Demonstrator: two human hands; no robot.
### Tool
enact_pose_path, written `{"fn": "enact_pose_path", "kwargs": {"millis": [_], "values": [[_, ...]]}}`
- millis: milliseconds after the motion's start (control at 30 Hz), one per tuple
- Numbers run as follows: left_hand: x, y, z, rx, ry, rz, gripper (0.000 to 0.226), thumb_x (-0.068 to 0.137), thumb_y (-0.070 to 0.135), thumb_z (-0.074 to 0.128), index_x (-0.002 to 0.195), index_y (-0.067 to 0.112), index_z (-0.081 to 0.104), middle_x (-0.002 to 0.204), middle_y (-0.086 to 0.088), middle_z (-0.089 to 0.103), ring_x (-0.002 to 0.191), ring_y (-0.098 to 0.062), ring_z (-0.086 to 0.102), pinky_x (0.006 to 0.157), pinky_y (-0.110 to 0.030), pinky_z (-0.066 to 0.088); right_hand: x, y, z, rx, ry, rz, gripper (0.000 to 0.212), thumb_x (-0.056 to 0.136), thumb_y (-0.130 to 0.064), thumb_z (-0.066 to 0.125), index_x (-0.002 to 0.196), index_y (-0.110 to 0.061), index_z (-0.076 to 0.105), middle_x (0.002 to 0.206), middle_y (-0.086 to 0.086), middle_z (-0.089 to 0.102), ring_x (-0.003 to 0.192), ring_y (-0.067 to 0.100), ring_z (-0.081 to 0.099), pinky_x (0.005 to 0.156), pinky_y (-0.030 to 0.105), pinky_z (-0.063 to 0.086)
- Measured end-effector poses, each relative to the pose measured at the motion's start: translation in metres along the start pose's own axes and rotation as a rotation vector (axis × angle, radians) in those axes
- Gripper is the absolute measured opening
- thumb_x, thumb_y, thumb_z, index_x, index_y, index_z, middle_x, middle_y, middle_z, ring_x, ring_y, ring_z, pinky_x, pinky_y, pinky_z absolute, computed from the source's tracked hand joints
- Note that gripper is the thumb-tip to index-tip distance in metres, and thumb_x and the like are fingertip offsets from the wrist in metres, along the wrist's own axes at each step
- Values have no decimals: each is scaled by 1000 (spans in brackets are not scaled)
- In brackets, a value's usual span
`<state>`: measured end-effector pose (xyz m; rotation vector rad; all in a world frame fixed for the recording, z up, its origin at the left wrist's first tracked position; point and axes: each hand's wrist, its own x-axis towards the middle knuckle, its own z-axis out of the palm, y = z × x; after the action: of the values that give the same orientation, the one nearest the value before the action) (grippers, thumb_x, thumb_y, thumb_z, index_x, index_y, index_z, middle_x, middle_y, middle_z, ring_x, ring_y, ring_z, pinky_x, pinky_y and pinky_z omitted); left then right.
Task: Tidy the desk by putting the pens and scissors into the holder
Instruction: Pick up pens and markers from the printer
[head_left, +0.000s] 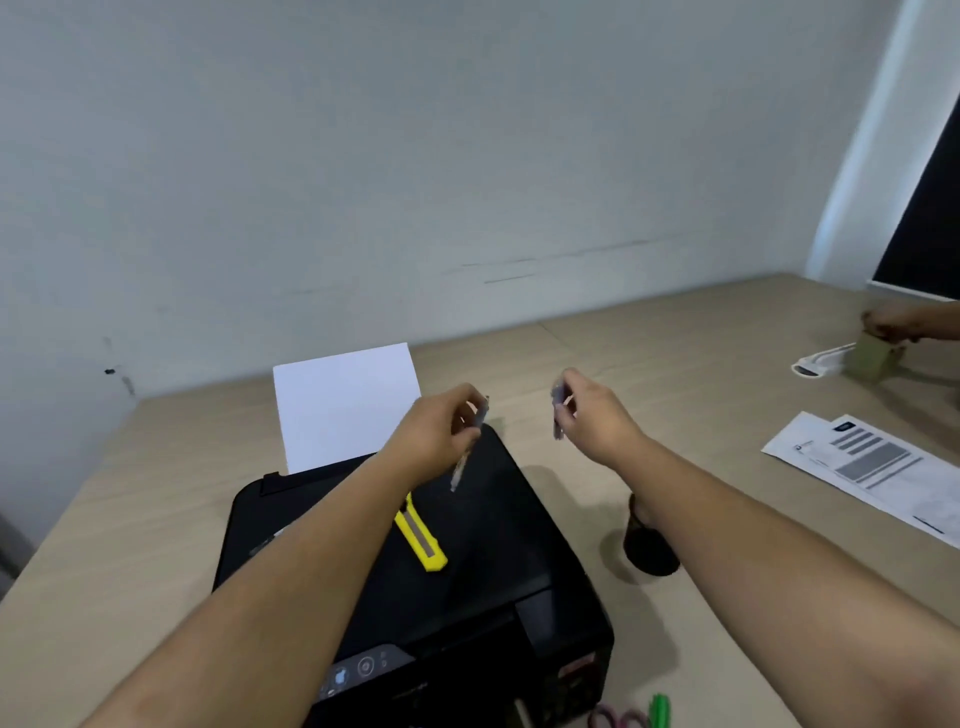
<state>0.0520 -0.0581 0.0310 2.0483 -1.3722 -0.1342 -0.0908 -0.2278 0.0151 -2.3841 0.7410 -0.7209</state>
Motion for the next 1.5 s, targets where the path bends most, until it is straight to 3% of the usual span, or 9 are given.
{"fn": "enact_pose_path", "kwargs": {"millis": [100, 200, 333, 533, 700, 900, 1100, 1367, 1500], "values": [[18, 30, 17, -163, 75, -35, 20, 82, 11, 61, 86, 30, 55, 80, 9, 63, 71, -6, 61, 61, -10, 46, 2, 21, -35, 70, 107, 146, 6, 79, -6, 50, 82, -9, 54, 64, 7, 68, 55, 17, 61, 48, 18, 42], [33, 60, 54, -314, 47, -110, 16, 84, 14, 60, 79, 29, 57, 79, 2, 69, 75, -11, 67, 66, -20, 49, -2, 58, -60, 67, 152, 269, 10, 79, -10, 50, 82, -4, 57, 70, 7, 65, 67, 23, 58, 61, 28, 44], [50, 81, 111, -372, -12, -170, 7, 87, 21, 59, 81, 25, 59, 81, -6, 74, 82, -19, 70, 67, -26, 49, -17, 111, -66, 23, 31, 319, 5, 80, -8, 56, 79, -8, 61, 87, 10, 69, 76, 22, 58, 67, 25, 42], [72, 90, 189, -343, -29, -246, 5, 83, 17, 65, 82, 21, 64, 75, -9, 71, 80, -25, 70, 76, -31, 52, -33, 171, -47, -50, -147, 359, 7, 81, -10, 61, 79, -8, 68, 81, 13, 71, 74, 22, 61, 68, 26, 45], [77, 83, 240, -282, -81, -325, 8, 83, 15, 64, 87, 10, 69, 55, 7, 59, 55, -10, 52, 51, -12, 38, -47, 207, -26, -94, -252, 376, 8, 83, -17, 63, 78, -15, 68, 81, 7, 71, 75, 20, 62, 64, 22, 40], [75, 72, 269, -163, -197, -411, 17, 85, 16, 65, 95, 3, 70, 91, -19, 72, 72, -22, 57, 66, -24, 41, -50, 225, -13, -228, -287, 302, 16, 85, -28, 63, 96, -19, 71, 106, 7, 58, 103, 24, 56, 87, 31, 45], [77, 72, 258, -186, -146, -420, 40, 85, 10, 63, 125, 9, 54, 91, -14, 71, 84, -26, 66, 71, -25, 45, -43, 225, -21, -132, -196, 318, 40, 90, -15, 57, 130, -14, 55, 113, 6, 57, 98, 22, 57, 83, 22, 38], [64, 70, 176, -102, -65, -355, 27, 89, 8, 51, 115, 11, 61, 86, -4, 63, 89, -25, 66, 77, -30, 53, -15, 169, -33, -74, -76, 207, 27, 91, -15, 55, 116, -16, 63, 104, 2, 62, 84, 15, 54, 81, 24, 42], [49, 58, 107, -38, 62, -338, 21, 86, 8, 50, 99, 12, 66, 80, -1, 62, 75, -20, 62, 71, -28, 52, 1, 97, -16, 10, -50, 66, 20, 88, -15, 56, 106, -17, 66, 89, -4, 61, 75, 12, 51, 74, 23, 38]]}}
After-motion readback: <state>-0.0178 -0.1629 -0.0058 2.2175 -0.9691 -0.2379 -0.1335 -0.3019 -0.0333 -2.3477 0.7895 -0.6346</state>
